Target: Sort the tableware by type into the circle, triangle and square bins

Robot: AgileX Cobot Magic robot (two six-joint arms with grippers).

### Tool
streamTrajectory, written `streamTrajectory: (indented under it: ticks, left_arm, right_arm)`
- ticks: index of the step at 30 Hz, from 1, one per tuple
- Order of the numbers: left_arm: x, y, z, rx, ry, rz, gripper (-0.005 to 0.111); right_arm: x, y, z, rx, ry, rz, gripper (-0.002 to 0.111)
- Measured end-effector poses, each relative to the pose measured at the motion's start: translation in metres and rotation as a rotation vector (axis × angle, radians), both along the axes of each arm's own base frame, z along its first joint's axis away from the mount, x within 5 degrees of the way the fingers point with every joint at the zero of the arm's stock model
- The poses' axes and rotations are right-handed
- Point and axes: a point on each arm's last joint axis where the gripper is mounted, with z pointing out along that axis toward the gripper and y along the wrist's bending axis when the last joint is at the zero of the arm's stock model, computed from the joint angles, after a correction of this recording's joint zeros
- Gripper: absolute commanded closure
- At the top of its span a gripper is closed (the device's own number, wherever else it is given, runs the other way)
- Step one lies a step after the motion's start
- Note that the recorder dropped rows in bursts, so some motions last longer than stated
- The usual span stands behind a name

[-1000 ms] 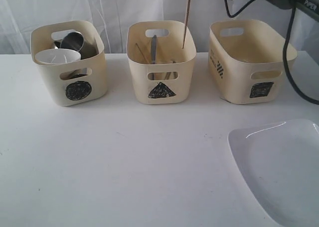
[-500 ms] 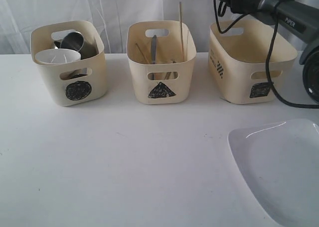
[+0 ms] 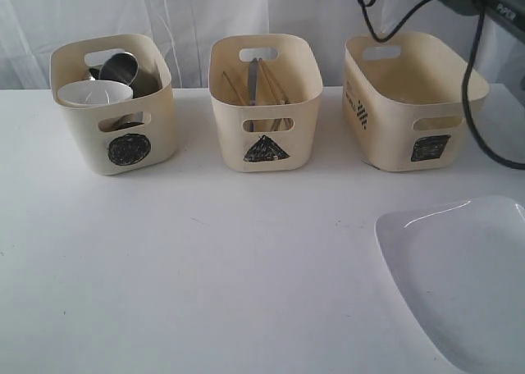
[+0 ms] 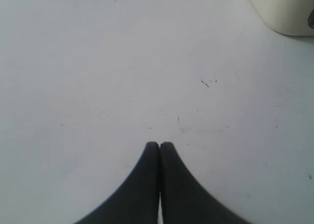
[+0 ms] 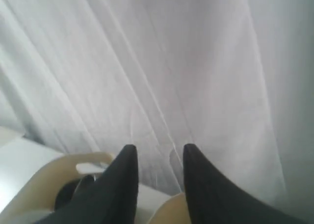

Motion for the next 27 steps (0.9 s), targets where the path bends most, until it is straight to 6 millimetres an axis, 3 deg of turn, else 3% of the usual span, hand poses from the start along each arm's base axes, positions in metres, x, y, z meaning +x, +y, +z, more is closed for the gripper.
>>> streamTrajectory:
  ticks: [6,9,12,16,17,20,22,23,24,25,27]
  left_arm:
    - [0.0,0.0,0.0,0.0,0.0,0.0,0.107]
    - [0.0,0.0,0.0,0.0,0.0,0.0,0.107]
    - [0.0,0.0,0.0,0.0,0.0,0.0,0.107]
    - [0.0,0.0,0.0,0.0,0.0,0.0,0.107]
    - [0.0,0.0,0.0,0.0,0.0,0.0,0.107]
    - [0.0,0.0,0.0,0.0,0.0,0.0,0.107]
    - [0.0,0.0,0.0,0.0,0.0,0.0,0.107]
    - [0.0,0.0,0.0,0.0,0.0,0.0,0.107]
    - [0.0,0.0,0.0,0.0,0.0,0.0,0.107]
    - [0.0,0.0,0.0,0.0,0.0,0.0,0.107]
    - [0.0,0.0,0.0,0.0,0.0,0.0,0.107]
  right_arm:
    - [-0.028,-0.028,0.011,-0.255,0.206,0.089,0.091]
    - [-0.041,-0.061,0.006,-0.369,0.427,-0.02,0.102]
    - [-0.054,-0.094,0.014,-0.372,0.542,-0.114,0.108]
    - [-0.082,-0.128,0.055,-0.275,0.53,-0.225,0.108]
    - [-0.099,-0.141,0.081,-0.223,0.507,-0.303,0.108]
    - [-0.131,-0.18,0.106,-0.182,0.536,-0.496,0.108]
    - [-0.151,-0.221,0.1,-0.124,0.63,-0.629,0.108]
    - [-0.165,-0.251,0.083,-0.078,0.72,-0.695,0.108]
    - [-0.171,-0.265,0.072,-0.054,0.77,-0.722,0.108]
    - [-0.182,-0.284,0.045,-0.004,0.867,-0.731,0.108]
    - [-0.198,-0.298,0.013,0.047,0.965,-0.678,0.108]
